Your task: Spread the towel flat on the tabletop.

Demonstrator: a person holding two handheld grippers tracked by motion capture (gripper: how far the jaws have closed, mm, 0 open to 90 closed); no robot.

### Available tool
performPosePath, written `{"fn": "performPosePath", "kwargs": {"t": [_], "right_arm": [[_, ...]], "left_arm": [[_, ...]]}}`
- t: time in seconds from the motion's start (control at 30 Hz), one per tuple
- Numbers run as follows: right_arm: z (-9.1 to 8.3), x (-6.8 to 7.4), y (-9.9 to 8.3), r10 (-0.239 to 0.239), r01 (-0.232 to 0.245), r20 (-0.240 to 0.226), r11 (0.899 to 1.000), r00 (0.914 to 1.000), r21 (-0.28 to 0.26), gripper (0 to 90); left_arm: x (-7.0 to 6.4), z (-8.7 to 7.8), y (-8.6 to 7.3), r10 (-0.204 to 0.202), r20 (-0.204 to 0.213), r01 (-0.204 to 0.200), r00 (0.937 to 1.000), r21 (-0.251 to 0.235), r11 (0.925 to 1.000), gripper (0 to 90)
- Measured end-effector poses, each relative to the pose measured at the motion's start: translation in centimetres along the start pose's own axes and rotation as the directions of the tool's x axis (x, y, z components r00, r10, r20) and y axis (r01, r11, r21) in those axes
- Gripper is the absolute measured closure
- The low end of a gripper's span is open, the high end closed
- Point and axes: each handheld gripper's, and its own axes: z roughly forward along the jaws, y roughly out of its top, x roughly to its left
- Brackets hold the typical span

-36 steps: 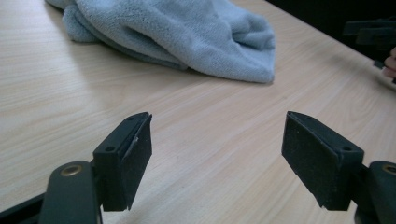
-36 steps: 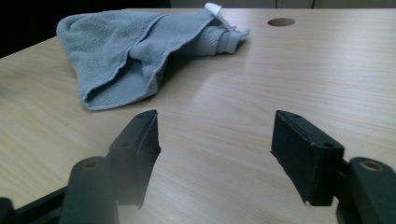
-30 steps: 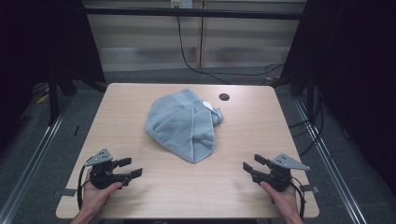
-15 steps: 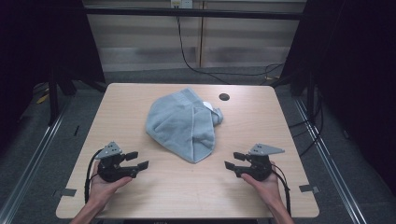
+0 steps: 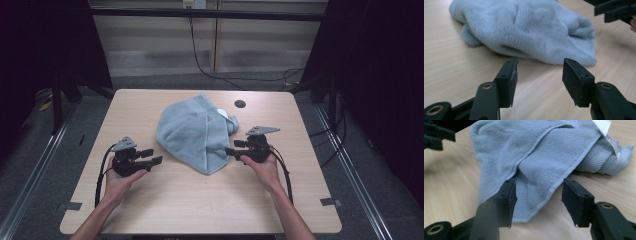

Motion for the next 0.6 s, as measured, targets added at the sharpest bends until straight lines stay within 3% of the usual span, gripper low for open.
{"fn": "performPosePath", "kwargs": {"t": [0.2,0.23,0.27,0.3,0.33,0.37,0.43,0.5,0.6], "right_arm": [[2.5,-1.7,-0.2,0.049,-0.049,0.019,0.999,0.9986,0.02,39.1],[3.6,-1.9,-0.3,0.047,-0.049,0.032,0.997,0.9984,0.055,39.5],[3.9,-1.9,-0.2,0.053,-0.055,0.025,0.997,0.9982,0.06,44.3],[4.1,-1.8,-0.3,0.054,-0.055,0.011,0.997,0.9985,0.049,56.4],[4.1,-1.8,-0.3,0.054,-0.055,0.011,0.997,0.9985,0.049,56.4],[4.2,-1.2,-0.3,0.049,-0.048,-0.012,0.998,0.9987,0.039,73.4],[4.2,-0.8,-0.3,0.029,-0.028,-0.015,0.998,0.9995,0.056,82.4],[3.9,-0.4,-0.4,0.031,-0.029,-0.041,0.998,0.9987,0.063,85.8],[3.3,-0.1,-0.7,0.04,-0.037,-0.041,0.997,0.9984,0.07,86.3]], "left_arm": [[0.1,0.1,-0.9,-0.004,-0.015,0.005,0.9999,0.029,0.9996,40.4],[0.0,0.2,-1.2,-0.011,-0.018,0.012,0.9998,0.037,0.9992,39.0],[0.0,0.2,-1.2,-0.011,-0.018,0.012,0.9998,0.037,0.9992,38.6],[-0.1,0.2,-1.3,-0.008,-0.01,0.008,0.9999,0.043,0.999,38.0],[-0.2,0.2,-1.3,0.0,-0.012,0.0,0.9999,0.047,0.9989,38.0],[-0.3,0.1,-1.3,0.003,-0.01,-0.002,0.9999,0.042,0.9991,37.2],[-0.3,0.0,-1.3,0.005,-0.011,-0.004,0.9999,0.041,0.9992,36.2],[-0.1,-0.1,-1.2,0.002,-0.023,-0.001,0.9997,0.03,0.9996,35.5],[0.1,-0.2,-1.3,-0.011,-0.033,0.012,0.9994,0.023,0.9997,33.9]]}}
